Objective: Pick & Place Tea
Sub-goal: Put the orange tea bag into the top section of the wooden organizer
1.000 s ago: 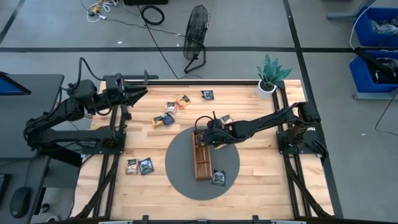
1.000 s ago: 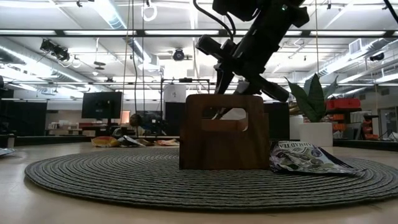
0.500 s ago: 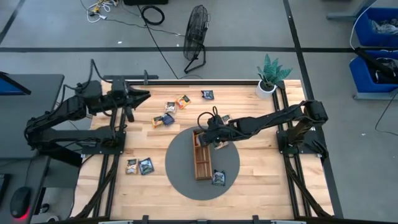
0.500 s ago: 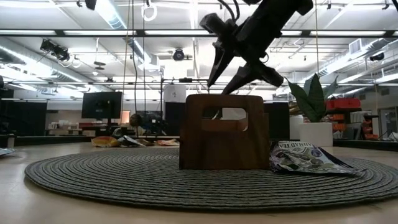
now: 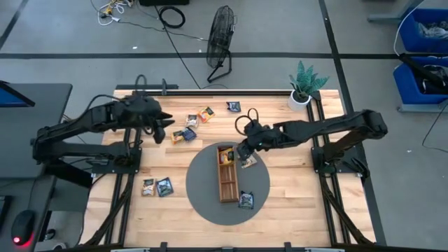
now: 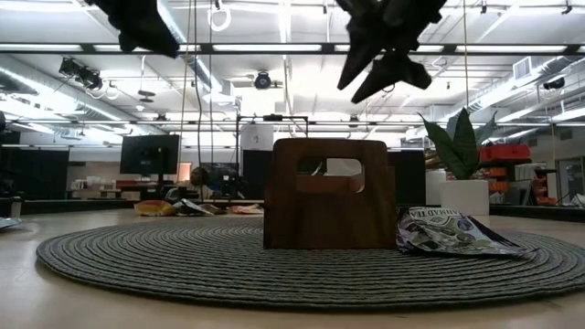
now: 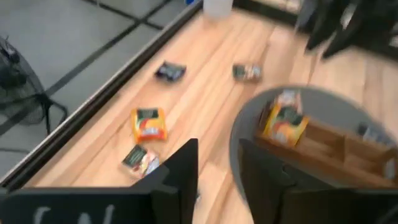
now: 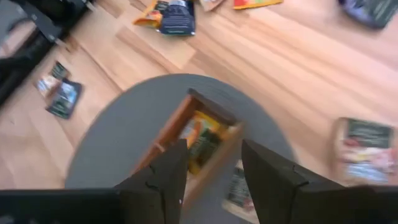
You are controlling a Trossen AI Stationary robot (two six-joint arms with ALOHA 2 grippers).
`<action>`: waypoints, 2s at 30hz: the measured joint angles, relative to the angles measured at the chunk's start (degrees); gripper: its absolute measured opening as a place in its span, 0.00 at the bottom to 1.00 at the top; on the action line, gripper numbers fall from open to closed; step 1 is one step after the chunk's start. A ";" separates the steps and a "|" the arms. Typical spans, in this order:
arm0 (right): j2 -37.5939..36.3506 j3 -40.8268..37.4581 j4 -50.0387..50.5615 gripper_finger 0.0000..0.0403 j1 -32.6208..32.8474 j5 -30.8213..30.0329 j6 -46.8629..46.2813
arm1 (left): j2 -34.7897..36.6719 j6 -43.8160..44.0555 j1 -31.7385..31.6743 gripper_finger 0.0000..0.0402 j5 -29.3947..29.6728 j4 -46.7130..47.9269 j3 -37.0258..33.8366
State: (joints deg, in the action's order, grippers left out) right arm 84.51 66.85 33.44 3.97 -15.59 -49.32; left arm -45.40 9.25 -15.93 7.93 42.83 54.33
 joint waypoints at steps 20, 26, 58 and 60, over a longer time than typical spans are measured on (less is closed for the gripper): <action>-12.50 0.00 3.17 0.40 -0.90 -0.46 16.87 | -21.72 -4.36 -0.02 0.35 1.24 8.95 0.00; -13.90 0.00 3.54 0.40 -0.90 -0.44 19.40 | -24.63 -2.48 -0.01 0.35 2.42 7.59 -3.27; -14.34 0.00 3.73 0.40 -0.88 -1.90 19.86 | -24.73 -1.48 -0.02 0.35 2.38 -14.22 -24.22; -14.34 0.00 3.62 0.40 -0.90 -1.90 19.98 | -24.73 -1.20 -0.02 0.35 2.38 -15.00 -25.04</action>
State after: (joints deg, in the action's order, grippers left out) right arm 70.17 66.85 37.06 3.07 -17.50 -29.34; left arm -70.13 8.05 -15.94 10.31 27.83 29.28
